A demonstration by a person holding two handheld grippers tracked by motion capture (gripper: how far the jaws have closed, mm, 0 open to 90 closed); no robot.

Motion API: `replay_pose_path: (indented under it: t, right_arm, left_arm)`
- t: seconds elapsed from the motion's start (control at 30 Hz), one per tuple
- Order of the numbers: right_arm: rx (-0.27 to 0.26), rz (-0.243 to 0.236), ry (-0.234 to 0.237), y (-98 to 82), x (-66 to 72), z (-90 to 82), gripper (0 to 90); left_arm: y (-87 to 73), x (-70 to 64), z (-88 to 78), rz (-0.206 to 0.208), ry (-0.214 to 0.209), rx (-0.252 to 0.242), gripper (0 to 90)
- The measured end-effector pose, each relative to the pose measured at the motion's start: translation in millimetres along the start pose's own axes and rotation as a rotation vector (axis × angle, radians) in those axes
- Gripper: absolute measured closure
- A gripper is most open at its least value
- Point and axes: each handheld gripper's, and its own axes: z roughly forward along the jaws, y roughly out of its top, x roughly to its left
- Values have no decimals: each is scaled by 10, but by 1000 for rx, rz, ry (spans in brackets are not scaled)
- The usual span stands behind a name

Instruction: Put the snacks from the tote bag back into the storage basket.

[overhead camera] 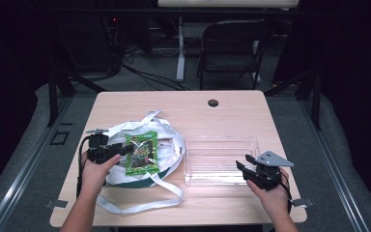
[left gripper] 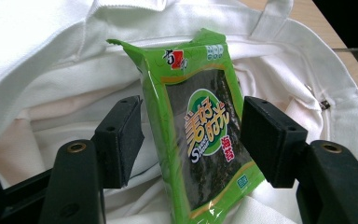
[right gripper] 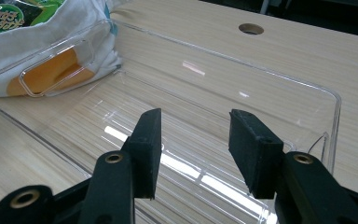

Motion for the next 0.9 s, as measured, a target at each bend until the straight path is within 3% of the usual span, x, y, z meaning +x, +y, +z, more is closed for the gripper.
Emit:
replay_pose_path:
  t: [0.7,0.9]
  right_arm:
    - [-3,-2,0,-4,-4,-7,535]
    - [-7,-4,-4,-1,-5,-16,534]
  left_arm:
    - [22,41,232,-38,-3,86,368]
    - [30,92,277,-63,-27,116,369]
